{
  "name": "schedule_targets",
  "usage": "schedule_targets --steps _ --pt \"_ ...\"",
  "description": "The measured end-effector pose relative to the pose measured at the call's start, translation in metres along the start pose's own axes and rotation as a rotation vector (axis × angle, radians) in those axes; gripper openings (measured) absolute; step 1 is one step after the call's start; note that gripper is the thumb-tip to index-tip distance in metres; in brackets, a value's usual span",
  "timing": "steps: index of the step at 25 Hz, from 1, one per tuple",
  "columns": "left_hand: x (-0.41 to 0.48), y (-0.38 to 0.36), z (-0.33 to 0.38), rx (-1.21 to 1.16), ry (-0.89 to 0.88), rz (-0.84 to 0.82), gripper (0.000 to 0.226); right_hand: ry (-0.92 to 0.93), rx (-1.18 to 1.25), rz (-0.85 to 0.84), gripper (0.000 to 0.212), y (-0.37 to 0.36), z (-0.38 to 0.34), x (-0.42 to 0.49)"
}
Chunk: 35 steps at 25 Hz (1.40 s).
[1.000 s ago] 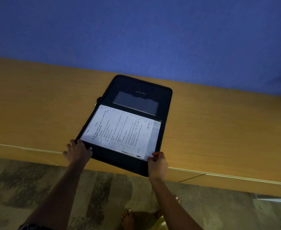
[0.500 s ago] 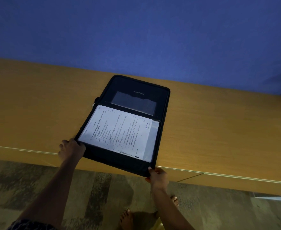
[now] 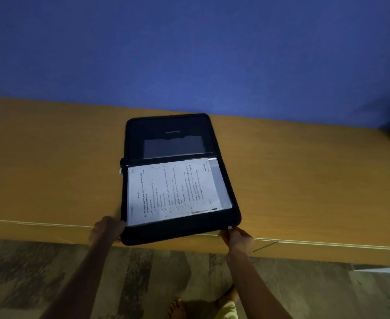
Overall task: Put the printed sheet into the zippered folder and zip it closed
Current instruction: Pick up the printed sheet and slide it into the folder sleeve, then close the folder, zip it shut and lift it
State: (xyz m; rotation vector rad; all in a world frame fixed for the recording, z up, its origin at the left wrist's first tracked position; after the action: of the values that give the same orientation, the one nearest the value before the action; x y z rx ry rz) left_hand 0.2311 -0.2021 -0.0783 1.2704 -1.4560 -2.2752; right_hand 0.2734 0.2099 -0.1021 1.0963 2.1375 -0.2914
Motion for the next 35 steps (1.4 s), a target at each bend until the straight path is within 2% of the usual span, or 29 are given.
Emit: schedule_targets --steps 2,5,7,9,13,17,25,27,30,32,35 --pt "-0.006 -0.024 0.004 -0.158 -0.006 -0.109 0.028 -0.049 0.039 -0.05 0.008 -0.005 0.003 -0.002" --pt "-0.02 -0.053 0.008 -0.324 0.028 -0.188 0.022 -0.069 0.008 -0.104 0.018 -0.015 0.009 -0.008" --pt "-0.028 -0.07 0.01 -0.404 0.058 -0.243 0.018 -0.049 -0.055 -0.119 0.017 -0.02 0.011 -0.011" --pt "-0.04 -0.086 0.014 -0.456 0.09 -0.327 0.015 -0.012 -0.106 -0.138 0.01 -0.025 0.012 -0.011" --pt "-0.075 -0.119 0.04 -0.492 0.077 -0.499 0.012 0.009 -0.133 -0.162 0.015 -0.026 0.019 -0.012" --pt "-0.109 -0.149 0.081 -0.568 -0.005 -0.603 0.014 0.029 -0.191 -0.102 0.019 -0.01 0.02 -0.01" --pt "-0.143 -0.174 0.137 -0.727 -0.006 -0.8 0.013 0.018 -0.145 -0.01 0.021 0.02 -0.002 0.015" --pt "-0.135 -0.166 0.132 -0.806 0.007 -0.797 0.011 0.053 -0.153 -0.013 0.021 0.022 -0.018 0.027" --pt "-0.103 -0.139 0.108 -0.959 0.062 -0.704 0.017 0.14 -0.192 0.005 0.019 0.025 -0.048 0.044" --pt "-0.075 -0.112 0.088 -1.008 0.11 -0.571 0.018 0.208 -0.226 0.027 0.017 0.025 -0.069 0.054" --pt "-0.037 -0.068 0.061 -1.028 0.207 -0.269 0.019 0.299 -0.332 0.038 0.015 0.019 -0.098 0.067"
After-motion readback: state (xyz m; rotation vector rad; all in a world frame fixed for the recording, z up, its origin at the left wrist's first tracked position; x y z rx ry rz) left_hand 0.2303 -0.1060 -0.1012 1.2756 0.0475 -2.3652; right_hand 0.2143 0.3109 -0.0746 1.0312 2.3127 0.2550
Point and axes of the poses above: each hand's wrist, its own x-axis towards the middle knuckle, its own y-axis out of the back of the hand, z = x × y, the point moved 8 cm from there along x, towards the middle knuckle, and after that the axes turned 10 degrees about x, right-handed, at the moved point
